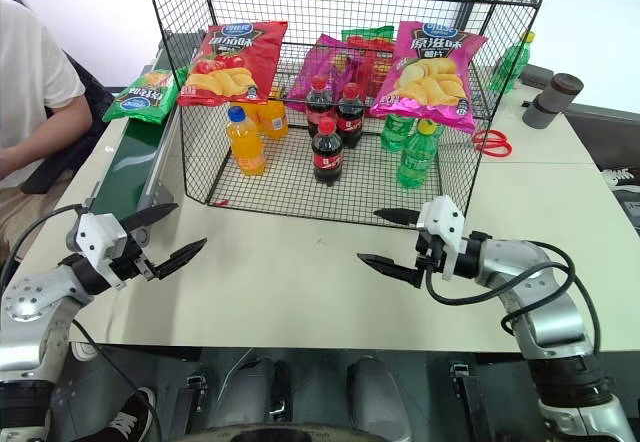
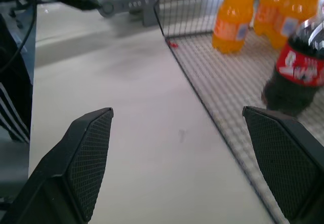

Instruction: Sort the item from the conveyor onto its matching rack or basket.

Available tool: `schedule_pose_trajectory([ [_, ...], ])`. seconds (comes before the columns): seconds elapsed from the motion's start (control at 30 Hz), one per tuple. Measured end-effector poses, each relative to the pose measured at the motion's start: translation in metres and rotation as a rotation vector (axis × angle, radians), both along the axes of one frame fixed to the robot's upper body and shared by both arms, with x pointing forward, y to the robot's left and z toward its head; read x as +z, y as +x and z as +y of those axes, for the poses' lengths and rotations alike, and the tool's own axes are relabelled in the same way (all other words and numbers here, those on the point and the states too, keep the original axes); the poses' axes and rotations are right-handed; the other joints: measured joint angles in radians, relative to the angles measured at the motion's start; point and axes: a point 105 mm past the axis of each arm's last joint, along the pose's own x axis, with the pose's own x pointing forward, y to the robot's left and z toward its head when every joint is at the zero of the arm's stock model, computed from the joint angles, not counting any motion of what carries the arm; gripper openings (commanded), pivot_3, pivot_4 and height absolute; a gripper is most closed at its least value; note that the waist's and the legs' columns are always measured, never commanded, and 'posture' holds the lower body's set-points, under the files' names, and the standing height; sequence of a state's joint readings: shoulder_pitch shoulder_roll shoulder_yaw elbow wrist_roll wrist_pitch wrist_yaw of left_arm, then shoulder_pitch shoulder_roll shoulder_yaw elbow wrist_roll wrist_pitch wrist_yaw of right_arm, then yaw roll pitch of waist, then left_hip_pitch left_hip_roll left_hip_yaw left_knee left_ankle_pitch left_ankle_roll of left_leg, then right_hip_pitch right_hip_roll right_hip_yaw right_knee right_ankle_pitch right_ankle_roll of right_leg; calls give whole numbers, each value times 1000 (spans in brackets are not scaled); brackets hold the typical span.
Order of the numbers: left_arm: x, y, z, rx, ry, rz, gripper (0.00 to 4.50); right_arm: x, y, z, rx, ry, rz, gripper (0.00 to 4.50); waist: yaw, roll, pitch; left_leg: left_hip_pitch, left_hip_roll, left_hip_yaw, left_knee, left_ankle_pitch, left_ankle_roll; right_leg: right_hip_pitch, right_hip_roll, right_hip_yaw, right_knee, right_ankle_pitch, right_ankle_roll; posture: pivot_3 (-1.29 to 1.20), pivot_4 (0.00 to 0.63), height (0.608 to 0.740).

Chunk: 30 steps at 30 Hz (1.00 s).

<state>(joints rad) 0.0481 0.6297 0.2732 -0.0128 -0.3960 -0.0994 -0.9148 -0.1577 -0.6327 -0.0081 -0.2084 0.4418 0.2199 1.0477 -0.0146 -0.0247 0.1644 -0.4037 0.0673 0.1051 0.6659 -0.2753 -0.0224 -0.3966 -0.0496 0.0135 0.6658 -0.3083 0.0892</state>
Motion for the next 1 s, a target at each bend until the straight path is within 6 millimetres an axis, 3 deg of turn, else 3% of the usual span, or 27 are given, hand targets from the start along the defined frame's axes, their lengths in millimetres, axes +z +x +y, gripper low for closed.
schedule_pose_trajectory([
  [0.13,1,-4,11,67,88,-55,4500,1,12,17,35,32,-19,4270,-2,0,0,0,0,1,0,0,0,0,0,0,0,0,0,0,150,740],
  [0.4,7,-23,34,160,378,-205,4500,-5,18,44,155,39,1,4270,0,0,0,0,1,2,0,0,0,-1,-1,0,0,0,0,0,150,740],
  [0.6,18,-37,69,286,673,-318,4500,-9,13,53,238,46,66,4270,0,0,0,0,1,2,-1,0,0,-1,-3,0,0,0,0,0,150,740],
  [0.77,2,-48,93,379,837,-300,4500,-14,1,56,333,60,219,4270,-2,0,0,0,2,2,-1,0,0,-1,-4,-1,0,0,0,0,150,740],
  [1.0,2,-50,107,447,922,-341,4500,-19,-9,63,386,45,295,4270,-2,0,0,-1,1,2,-1,0,0,-2,-9,-2,0,0,0,0,150,740],
])
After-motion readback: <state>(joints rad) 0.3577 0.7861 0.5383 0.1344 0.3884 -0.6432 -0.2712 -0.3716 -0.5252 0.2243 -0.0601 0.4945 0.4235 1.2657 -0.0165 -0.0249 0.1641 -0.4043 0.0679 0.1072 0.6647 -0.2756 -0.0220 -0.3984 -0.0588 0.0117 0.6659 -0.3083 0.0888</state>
